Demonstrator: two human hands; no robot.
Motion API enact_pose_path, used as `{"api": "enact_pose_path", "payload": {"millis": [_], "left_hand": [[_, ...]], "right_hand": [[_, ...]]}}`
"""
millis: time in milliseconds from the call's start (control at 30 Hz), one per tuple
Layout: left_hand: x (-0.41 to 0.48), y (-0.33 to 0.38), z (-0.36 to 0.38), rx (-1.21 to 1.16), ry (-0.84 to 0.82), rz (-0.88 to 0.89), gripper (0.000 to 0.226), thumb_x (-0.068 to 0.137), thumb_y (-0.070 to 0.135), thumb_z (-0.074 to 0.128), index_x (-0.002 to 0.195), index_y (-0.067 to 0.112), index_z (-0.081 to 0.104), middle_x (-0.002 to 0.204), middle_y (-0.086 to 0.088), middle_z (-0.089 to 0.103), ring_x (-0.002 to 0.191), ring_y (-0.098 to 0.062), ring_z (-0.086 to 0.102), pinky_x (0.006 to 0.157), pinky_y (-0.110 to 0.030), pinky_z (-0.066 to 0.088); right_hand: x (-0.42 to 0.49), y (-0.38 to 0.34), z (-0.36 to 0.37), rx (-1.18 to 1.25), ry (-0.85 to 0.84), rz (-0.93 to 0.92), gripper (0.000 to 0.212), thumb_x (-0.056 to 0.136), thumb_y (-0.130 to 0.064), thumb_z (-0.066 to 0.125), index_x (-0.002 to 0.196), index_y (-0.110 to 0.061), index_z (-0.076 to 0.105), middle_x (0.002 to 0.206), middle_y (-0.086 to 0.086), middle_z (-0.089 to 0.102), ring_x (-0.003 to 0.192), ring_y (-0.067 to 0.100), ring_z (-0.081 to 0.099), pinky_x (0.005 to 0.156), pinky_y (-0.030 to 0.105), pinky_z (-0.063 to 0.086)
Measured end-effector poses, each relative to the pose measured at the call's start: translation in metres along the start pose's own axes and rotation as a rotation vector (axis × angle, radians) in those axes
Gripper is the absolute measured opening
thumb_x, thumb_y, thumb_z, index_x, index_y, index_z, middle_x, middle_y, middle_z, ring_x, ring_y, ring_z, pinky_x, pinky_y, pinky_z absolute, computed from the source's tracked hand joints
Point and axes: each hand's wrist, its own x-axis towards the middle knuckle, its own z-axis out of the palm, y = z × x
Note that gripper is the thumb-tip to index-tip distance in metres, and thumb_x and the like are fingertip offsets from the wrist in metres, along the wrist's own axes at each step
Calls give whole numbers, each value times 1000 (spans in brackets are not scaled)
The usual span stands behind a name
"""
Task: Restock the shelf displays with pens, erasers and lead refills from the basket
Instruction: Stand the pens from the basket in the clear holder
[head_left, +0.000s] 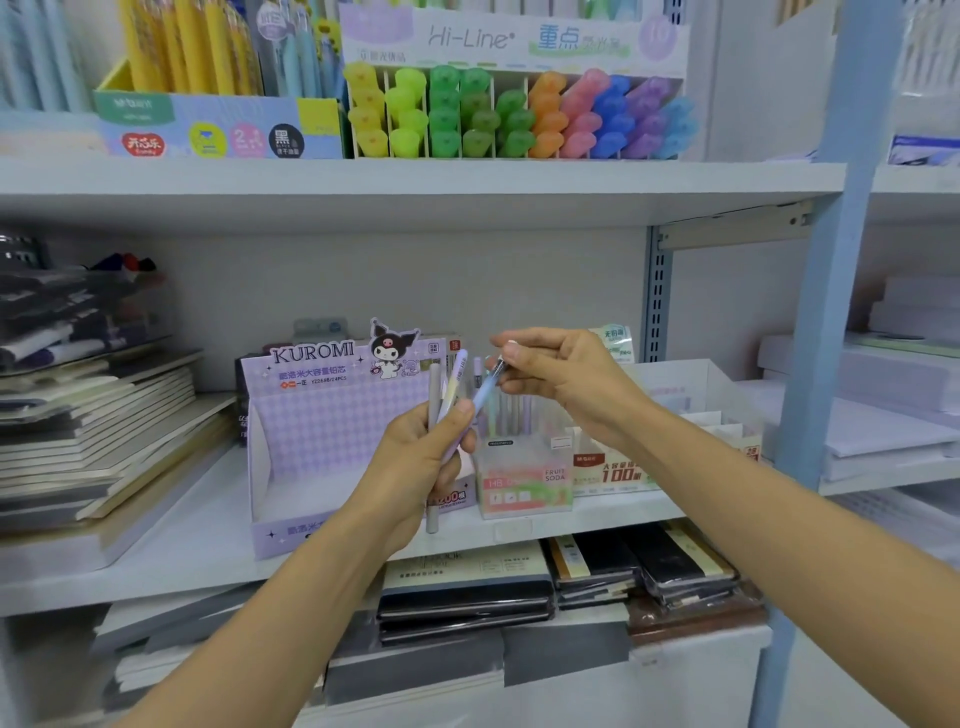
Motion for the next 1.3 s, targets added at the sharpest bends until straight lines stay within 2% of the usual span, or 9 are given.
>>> {"api": "enact_pose_path", "payload": {"millis": [167,300,400,500,633,800,1033,1200,1300], "left_hand": [[-6,1,1,15,23,25,21,96,34,56,90,15,58,67,3,62,39,-8,31,39,-19,30],[-9,3,-5,-3,54,11,23,95,36,56,98,13,61,73,0,69,38,-8,37,37,-17,34],[-9,3,-14,32,129,5,26,96,36,54,102,13,66,64,3,60,37,-8,30,36,-18,29],[-9,2,-22,19,142,-16,24,97,34,54,104,14,66,56,7,44,38,-8,26,35,-19,25],[-8,2,-24,-14,141,-16,20,97,27,52,105,10,58,57,6,45,38,-10,27,37,-21,27],[-5,-3,-25,32,130,45,19,98,27,52,102,11,60,60,6,48,41,-11,31,40,-22,29],[-2,-26,-37,384,199,133,17,99,31,49,93,19,58,91,9,74,39,-3,38,46,-20,36],[-4,-32,-51,556,168,155,17,100,34,46,96,19,55,71,2,74,44,-7,41,51,-26,39],[-8,-32,-56,590,159,152,18,101,32,46,96,17,54,69,1,74,44,-6,38,48,-23,36]], "right_hand": [[-3,0,5,65,22,49,12,88,-5,66,99,-3,69,94,15,74,79,21,72,70,22,57],[2,-10,-1,85,36,14,16,89,-2,63,105,-3,67,95,13,74,89,23,72,75,25,58],[11,-25,-12,73,101,-60,18,93,-1,58,110,-3,63,98,13,73,92,23,71,80,27,59],[21,-32,-24,-68,175,-124,18,95,-2,55,112,-6,62,100,11,72,95,21,71,77,25,59],[31,-11,-23,-303,196,-114,19,97,0,51,113,-3,60,101,15,71,97,21,70,78,25,59],[39,22,-9,-501,141,-97,18,97,0,51,112,-2,61,101,14,71,95,19,70,78,25,58],[51,32,-7,-615,70,-112,18,97,2,50,111,2,61,97,11,70,90,14,69,78,24,58],[53,36,-10,-603,61,-105,17,97,3,51,111,2,61,98,14,71,94,19,70,79,27,59],[53,39,-7,-607,39,-103,17,97,2,50,111,3,61,99,15,70,91,17,69,77,24,58]]}}
